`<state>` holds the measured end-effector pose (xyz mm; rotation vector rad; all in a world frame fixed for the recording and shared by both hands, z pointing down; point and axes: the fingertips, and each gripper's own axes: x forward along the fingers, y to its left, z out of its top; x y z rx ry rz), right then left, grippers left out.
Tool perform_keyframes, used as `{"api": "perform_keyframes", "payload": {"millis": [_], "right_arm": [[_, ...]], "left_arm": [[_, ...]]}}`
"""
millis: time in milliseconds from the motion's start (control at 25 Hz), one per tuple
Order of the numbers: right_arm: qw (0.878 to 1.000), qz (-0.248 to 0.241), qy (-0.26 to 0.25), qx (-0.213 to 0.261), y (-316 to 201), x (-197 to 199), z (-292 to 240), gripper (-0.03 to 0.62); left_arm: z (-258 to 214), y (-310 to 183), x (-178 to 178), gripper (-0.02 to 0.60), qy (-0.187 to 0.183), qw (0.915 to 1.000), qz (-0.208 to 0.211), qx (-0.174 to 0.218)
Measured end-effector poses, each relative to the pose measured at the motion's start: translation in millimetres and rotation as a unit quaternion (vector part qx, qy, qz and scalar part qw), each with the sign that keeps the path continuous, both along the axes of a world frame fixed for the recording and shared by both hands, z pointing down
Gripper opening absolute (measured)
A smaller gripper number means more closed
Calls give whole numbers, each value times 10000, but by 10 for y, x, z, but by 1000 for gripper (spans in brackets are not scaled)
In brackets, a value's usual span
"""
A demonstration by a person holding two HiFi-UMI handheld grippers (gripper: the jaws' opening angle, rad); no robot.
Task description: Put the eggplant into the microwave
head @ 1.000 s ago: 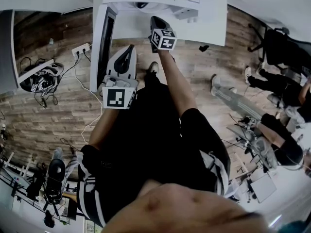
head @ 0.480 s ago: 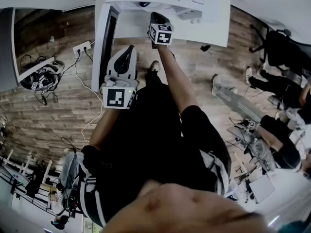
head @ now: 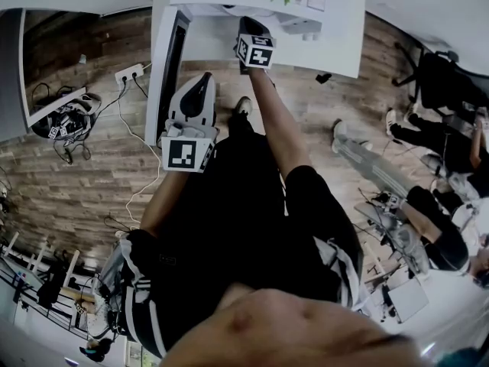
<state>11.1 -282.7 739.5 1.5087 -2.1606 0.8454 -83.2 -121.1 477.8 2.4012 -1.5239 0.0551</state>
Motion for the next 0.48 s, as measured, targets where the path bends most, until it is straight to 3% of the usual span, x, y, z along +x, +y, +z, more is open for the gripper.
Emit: {"api": "perform_keyframes", "payload": {"millis": [480], "right_arm": [[9999,70,-93,-24,-119,42,30,37]], "left_arm": [[40,-4,34,32,-3,10000,2,-19]]}}
